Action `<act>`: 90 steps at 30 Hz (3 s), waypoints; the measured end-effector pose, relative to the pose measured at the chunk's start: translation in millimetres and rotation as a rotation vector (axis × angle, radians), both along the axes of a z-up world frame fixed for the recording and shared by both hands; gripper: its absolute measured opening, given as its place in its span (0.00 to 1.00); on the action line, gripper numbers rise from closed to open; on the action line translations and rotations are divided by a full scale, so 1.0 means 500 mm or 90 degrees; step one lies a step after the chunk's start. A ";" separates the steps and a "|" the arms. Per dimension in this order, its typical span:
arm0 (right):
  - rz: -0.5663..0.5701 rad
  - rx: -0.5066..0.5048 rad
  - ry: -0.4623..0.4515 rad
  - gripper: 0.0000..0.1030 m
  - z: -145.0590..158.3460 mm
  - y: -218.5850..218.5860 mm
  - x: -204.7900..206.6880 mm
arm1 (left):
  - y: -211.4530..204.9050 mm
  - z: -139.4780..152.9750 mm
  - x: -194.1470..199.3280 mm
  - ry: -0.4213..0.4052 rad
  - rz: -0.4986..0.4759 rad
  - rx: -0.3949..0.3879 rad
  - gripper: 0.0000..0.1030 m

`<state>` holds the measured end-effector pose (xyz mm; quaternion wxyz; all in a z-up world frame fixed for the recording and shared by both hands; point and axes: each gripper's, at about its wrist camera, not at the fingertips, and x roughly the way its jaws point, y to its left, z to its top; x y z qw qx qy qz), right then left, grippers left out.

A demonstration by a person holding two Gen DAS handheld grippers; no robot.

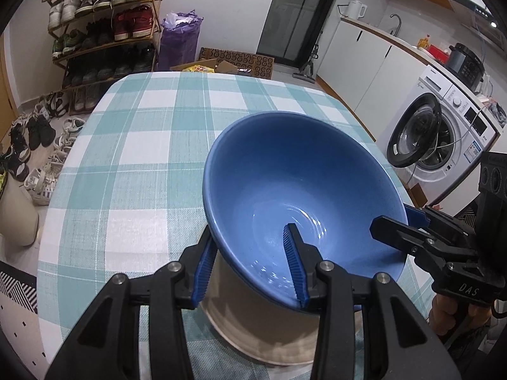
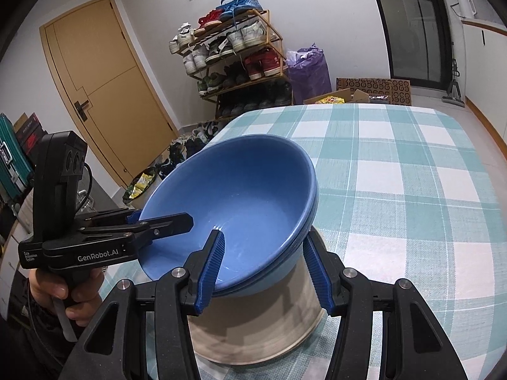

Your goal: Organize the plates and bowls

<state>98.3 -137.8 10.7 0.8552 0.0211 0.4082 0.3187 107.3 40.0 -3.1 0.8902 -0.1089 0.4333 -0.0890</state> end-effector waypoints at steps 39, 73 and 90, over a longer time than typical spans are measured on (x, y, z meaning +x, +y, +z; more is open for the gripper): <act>0.011 0.016 -0.061 0.99 0.013 -0.023 -0.017 | 0.058 0.053 -0.090 -0.131 0.032 0.056 1.00; -0.006 0.034 -0.205 0.99 -0.053 -0.089 -0.206 | 0.026 -0.038 -0.242 -0.300 0.110 0.131 1.00; -0.003 0.035 -0.242 0.99 -0.082 -0.102 -0.259 | 0.001 -0.041 -0.270 -0.332 0.100 0.140 1.00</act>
